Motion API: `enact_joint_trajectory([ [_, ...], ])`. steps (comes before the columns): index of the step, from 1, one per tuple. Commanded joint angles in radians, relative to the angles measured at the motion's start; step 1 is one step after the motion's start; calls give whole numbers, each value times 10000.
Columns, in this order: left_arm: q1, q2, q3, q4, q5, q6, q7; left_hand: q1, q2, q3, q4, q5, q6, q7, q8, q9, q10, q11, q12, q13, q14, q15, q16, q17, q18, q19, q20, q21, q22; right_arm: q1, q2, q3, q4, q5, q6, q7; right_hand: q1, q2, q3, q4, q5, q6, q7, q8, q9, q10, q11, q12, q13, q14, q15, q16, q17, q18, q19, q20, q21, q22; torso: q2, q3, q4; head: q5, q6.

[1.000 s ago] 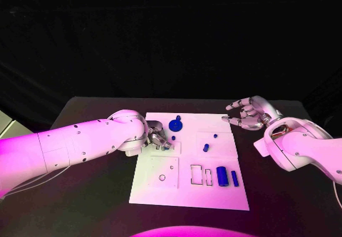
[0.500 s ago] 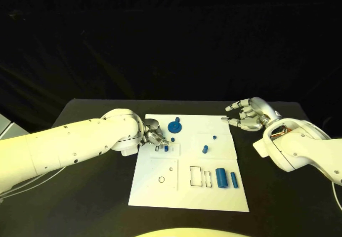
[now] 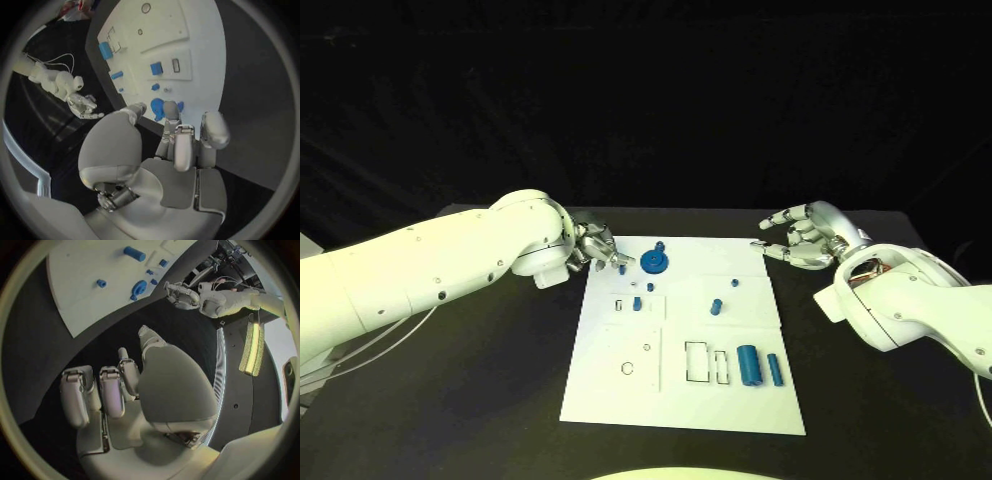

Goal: Assemble the parts on the task board

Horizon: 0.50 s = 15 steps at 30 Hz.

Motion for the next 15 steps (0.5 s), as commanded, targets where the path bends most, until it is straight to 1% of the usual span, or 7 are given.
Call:
enact_joint_trajectory([
  [1, 111, 197, 15, -343, 439, 104, 172, 116, -9, -51, -3, 35, -50, 30, -65, -61, 74, 65, 131, 93, 659, 53, -50, 1447, 163, 11, 62, -50, 10, -7, 32, 1, -44, -64, 15, 123, -98, 38, 24, -1, 25, -60, -3, 63, -14, -9, -31, -47, 517, 892, -66, -39, 1917, -95, 990, -68, -29, 2543, 27, -9, 13, -11, 38],
  [3, 155, 325, 21, -583, 336, 201, 183, 126, 6, -62, -1, 38, -26, 30, -62, -70, 123, 66, 193, 163, 662, 58, -46, 1454, 163, 20, 71, -44, 23, -7, 52, 1, -62, -69, 17, 124, -98, 38, 24, -1, 25, -60, -3, 63, -14, -9, -31, -47, 517, 892, -66, -39, 1917, -95, 990, -68, -29, 2543, 37, -10, 1, 6, 42],
  [4, 172, 395, 23, -707, 279, 271, 185, 131, 17, -70, 1, 37, -9, 29, -59, -77, 154, 66, 231, 203, 669, 60, -36, 1475, 161, 30, 77, -37, 38, -7, 62, 1, -69, -70, 17, 124, -98, 38, 24, -1, 25, -60, -3, 63, -14, -9, -31, -47, 517, 892, -66, -39, 1917, -95, 990, -68, -29, 2543, 43, -4, -10, 18, 46],
  [11, 220, 807, 27, -1463, -101, 780, 156, 137, 73, -123, 8, 26, 105, 9, -26, -104, 225, 56, 319, 251, 684, 60, -19, 1509, 159, 67, 97, -10, 93, -7, 93, 1, -74, -75, 23, 124, -98, 38, 24, -1, 25, -60, -3, 63, -14, -9, -31, -47, 517, 892, -66, -39, 1917, -95, 990, -68, -29, 2543, 45, -4, 7, 12, -2],
  [15, 225, 1035, 17, -1882, -223, 1128, 126, 132, 99, -148, 13, 19, 159, -6, -3, -111, 216, 46, 309, 210, 682, 55, -22, 1500, 165, 60, 100, -17, 77, -7, 89, 1, -59, -76, 23, 119, -98, 38, 24, -1, 25, -60, -3, 63, -14, -9, -31, -47, 517, 892, -66, -39, 1917, -95, 990, -68, -29, 2543, 44, -12, 11, 12, -25],
])
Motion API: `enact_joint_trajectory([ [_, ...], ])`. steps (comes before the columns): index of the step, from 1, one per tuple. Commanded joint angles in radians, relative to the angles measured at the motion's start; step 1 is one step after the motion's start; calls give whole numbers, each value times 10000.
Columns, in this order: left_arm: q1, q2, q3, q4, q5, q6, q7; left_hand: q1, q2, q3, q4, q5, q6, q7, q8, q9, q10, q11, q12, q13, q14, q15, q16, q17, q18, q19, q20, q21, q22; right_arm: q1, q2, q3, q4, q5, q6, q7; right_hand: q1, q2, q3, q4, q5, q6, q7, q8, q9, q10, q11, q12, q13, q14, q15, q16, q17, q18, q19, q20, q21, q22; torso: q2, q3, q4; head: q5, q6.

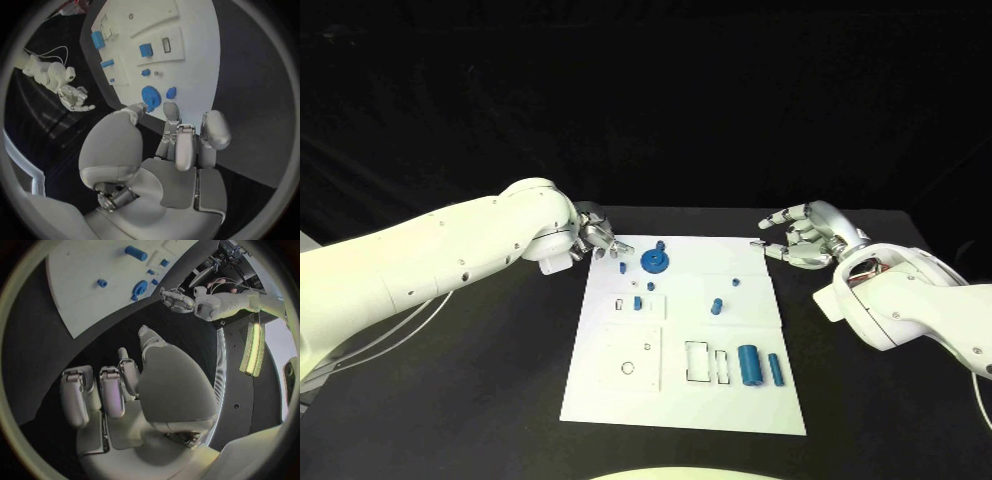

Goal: Assemble the parts on the task board

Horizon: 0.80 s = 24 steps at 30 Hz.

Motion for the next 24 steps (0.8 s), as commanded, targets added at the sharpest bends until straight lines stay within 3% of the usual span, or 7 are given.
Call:
enact_joint_trajectory([
  [1, 44, 191, -13, -313, -268, 784, 75, 38, 44, -77, -1, 7, 115, -8, 52, -14, 89, -12, 31, -25, 679, 51, -26, 1490, 165, 29, 66, -13, 5, -5, 5, 1, 25, -73, 23, 113, -99, 38, 24, 0, 25, -60, -3, 63, -14, -9, -31, -47, 517, 892, -66, -39, 1918, -95, 990, -68, -29, 2545, 0, -9, 4, -2, -35],
  [12, 34, 706, -105, -1097, -316, 1110, 55, -38, 112, -194, 3, -15, 303, -63, 183, -15, 90, -54, 86, -18, 688, 22, -10, 1521, 168, 34, 52, -9, 19, -5, 26, 1, 49, -73, 26, 115, -99, 38, 24, 0, 25, -60, -3, 63, -14, -9, -31, -47, 517, 892, -66, -39, 1918, -95, 990, -68, -29, 2545, 56, -19, -51, 13, -33],
  [24, 21, 855, -193, -1400, -213, 1350, 59, 9, 148, -290, -22, -18, 504, -150, 372, 5, 132, -124, 182, 28, 708, -33, 19, 1578, 160, 65, 9, 19, 76, -5, 43, 1, 71, -74, 21, 114, -119, 44, 25, -10, 19, -60, -7, 82, -22, 2, -34, -39, 520, 892, -68, -42, 1916, -95, 991, -69, -29, 2546, 45, -18, -36, 6, -74],
])
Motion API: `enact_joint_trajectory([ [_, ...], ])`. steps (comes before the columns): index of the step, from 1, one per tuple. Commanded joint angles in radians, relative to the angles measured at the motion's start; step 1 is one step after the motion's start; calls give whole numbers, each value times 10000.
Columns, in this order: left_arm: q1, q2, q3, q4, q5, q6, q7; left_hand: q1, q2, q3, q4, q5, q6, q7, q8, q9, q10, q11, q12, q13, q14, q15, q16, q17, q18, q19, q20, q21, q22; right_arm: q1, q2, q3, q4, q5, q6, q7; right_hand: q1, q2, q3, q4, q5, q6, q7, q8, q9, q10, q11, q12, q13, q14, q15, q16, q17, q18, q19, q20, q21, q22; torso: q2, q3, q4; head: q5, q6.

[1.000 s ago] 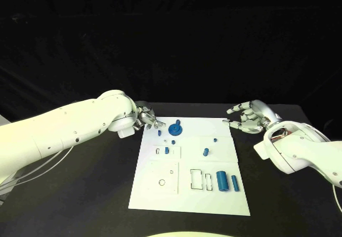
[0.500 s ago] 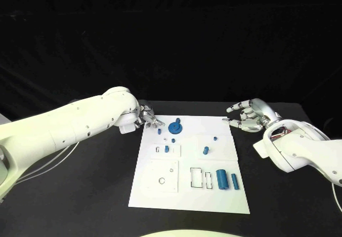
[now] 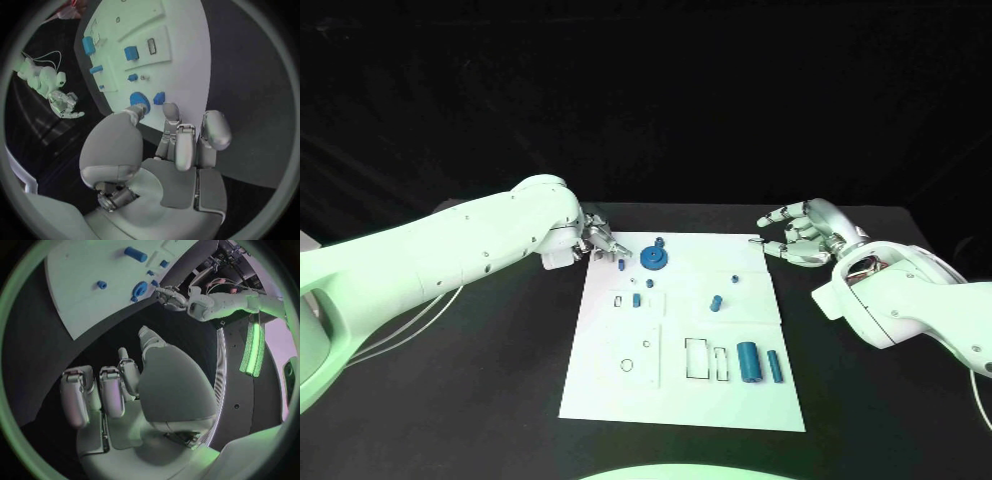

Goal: Assemble the parts on the task board

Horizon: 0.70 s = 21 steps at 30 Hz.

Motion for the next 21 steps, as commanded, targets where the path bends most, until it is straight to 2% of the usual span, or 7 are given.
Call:
enact_joint_trajectory([
  [1, 13, 43, -22, -33, 52, 339, 69, 10, 68, -66, 8, -20, 51, 6, 51, 15, 25, -15, 65, -12, 708, -32, 17, 1578, 159, 27, -27, 19, 4, -5, 9, 1, 28, -72, 20, 113, -66, -9, 25, -10, 20, -60, -7, 37, -9, 2, -35, -39, 512, 891, -68, -42, 1910, -96, 954, -33, -29, 2549, -6, -1, 2, 0, -13],
  [11, -5, 62, -72, -175, 146, 255, 69, 231, 236, -35, -2, -13, 172, -63, 218, 29, 48, -78, 130, 2, 716, -86, 31, 1603, 152, 47, -80, 38, 46, -5, 14, 1, 49, -43, 19, 114, -64, -1, 32, -13, 23, -60, -9, 45, -12, 5, -36, -38, 512, 890, -70, -44, 1906, -98, 959, -34, -18, 2553, -10, 3, -1, 1, -22],
  [17, -7, 72, -76, -182, 262, 214, 80, 642, 464, 86, -33, 6, 187, -121, 353, 30, 66, -134, 165, -28, 730, -138, 50, 1640, 145, 61, -134, 50, 73, -5, 20, 1, 53, -37, 20, 113, -64, -1, 32, -13, 23, -60, -9, 45, -12, 5, -36, -38, 512, 890, -70, -44, 1906, -98, 959, -34, -18, 2553, -7, 1, 2, 14, -40],
  [21, -7, 84, -78, -165, 351, 267, 99, 836, 488, 118, -59, 2, 186, -141, 407, 30, 66, -152, 167, -53, 737, -154, 59, 1658, 142, 66, -151, 54, 87, -5, 26, 1, 51, -36, 21, 113, -60, 9, 41, -15, 26, -59, -10, 53, -14, 11, -38, -31, 516, 890, -71, -47, 1902, -97, 957, -35, -23, 2551, -10, 3, -4, 28, -48],
])
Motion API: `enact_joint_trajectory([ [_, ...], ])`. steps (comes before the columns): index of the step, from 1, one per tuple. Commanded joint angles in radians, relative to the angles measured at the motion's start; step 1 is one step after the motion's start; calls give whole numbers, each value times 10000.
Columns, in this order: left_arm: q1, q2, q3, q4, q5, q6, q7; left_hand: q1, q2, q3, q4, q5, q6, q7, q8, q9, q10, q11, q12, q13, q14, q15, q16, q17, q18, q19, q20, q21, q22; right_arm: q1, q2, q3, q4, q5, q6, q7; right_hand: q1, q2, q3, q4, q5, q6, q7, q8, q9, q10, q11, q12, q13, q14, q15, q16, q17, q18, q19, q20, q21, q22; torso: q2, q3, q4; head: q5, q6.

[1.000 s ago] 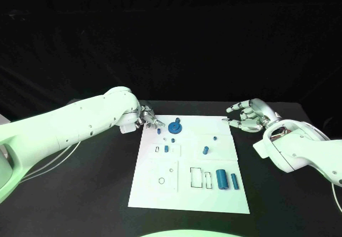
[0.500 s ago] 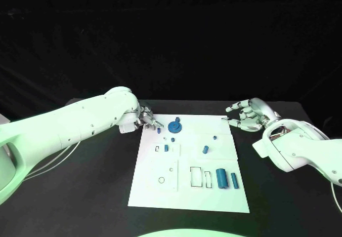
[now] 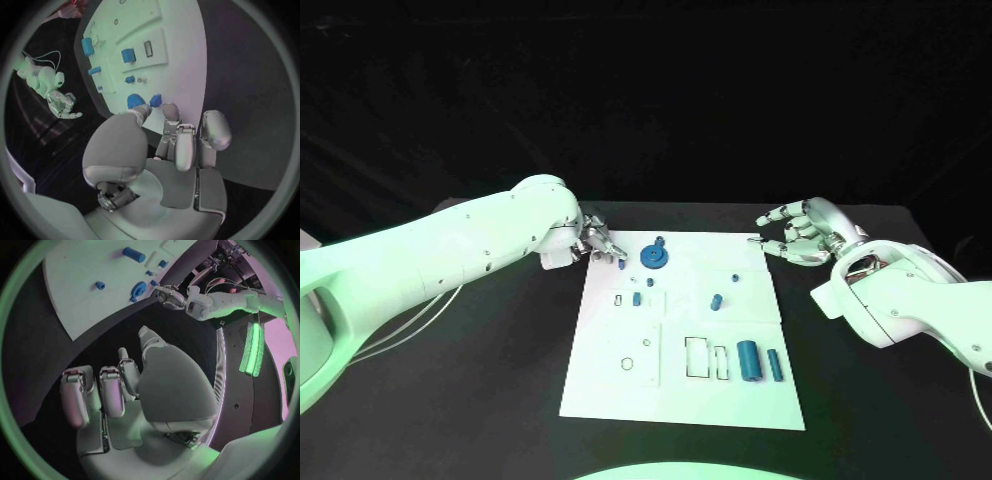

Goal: Assemble the parts on the task board

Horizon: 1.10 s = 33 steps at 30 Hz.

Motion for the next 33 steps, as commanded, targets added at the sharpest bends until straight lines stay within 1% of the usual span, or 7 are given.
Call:
enact_joint_trajectory([
  [1, 2, 41, 0, 30, 236, 151, 107, 167, -10, 61, -8, -1, 35, -51, 72, 14, 8, -83, 58, 2, 737, -80, 63, 1668, 141, -5, -80, 56, 18, -5, 12, 1, 18, -41, 22, 111, -61, 9, 41, -15, 26, -59, -10, 55, -15, 11, -38, -31, 518, 890, -71, -47, 1905, -97, 957, -35, -23, 2554, -2, 3, -2, 17, -12],
  [10, -11, 72, -20, 42, 308, 92, 124, 181, -73, 8, 32, -25, 35, -44, 97, 8, 23, -81, 71, 1, 744, -84, 72, 1688, 136, 3, -87, 63, 34, -5, 14, 1, 13, -40, 17, 113, -61, 9, 41, -15, 26, -59, -10, 55, -15, 11, -38, -31, 518, 890, -71, -47, 1905, -97, 957, -35, -23, 2554, 3, 2, -6, 15, -30],
  [15, -15, 58, -22, 35, 316, -32, 108, 137, -64, -22, 71, -29, 48, -42, 113, 3, 53, -79, 104, 35, 753, -85, 83, 1712, 126, 33, -89, 87, 84, -5, 13, 1, 13, -40, 15, 113, -61, 9, 41, -15, 26, -59, -10, 55, -15, 11, -38, -31, 518, 890, -71, -47, 1905, -97, 957, -35, -23, 2554, 9, 5, -2, -9, -31],
  [19, -17, 41, -23, 40, 319, -82, 95, 107, -55, -41, 80, -30, 56, -45, 123, -1, 69, -79, 117, 45, 760, -85, 92, 1732, 122, 45, -90, 96, 104, -5, 14, 1, 7, -40, 14, 111, -61, 9, 41, -15, 26, -59, -10, 55, -15, 11, -38, -31, 518, 890, -71, -47, 1905, -97, 957, -35, -23, 2554, 10, 4, 7, 1, -42],
  [28, -17, 39, -23, 58, 418, -18, 95, 111, -43, -40, 74, -24, 64, -51, 129, -2, 80, -84, 128, 57, 764, -86, 98, 1745, 120, 51, -91, 101, 114, -5, 21, 1, -2, -40, 23, 108, -61, 9, 41, -15, 26, -59, -10, 55, -15, 11, -38, -31, 518, 890, -71, -47, 1905, -97, 957, -35, -23, 2554, 3, 4, 10, 5, -57],
  [33, -17, 47, -23, 41, 443, 17, 97, 111, -43, -40, 74, -24, 64, -51, 129, -2, 80, -84, 128, 57, 764, -86, 98, 1745, 120, 51, -91, 101, 114, -5, 26, 1, -6, -40, 29, 107, -61, 9, 41, -15, 26, -59, -10, 55, -15, 11, -38, -31, 518, 890, -71, -47, 1905, -97, 957, -35, -23, 2554, 0, 5, 1, 11, -54],
])
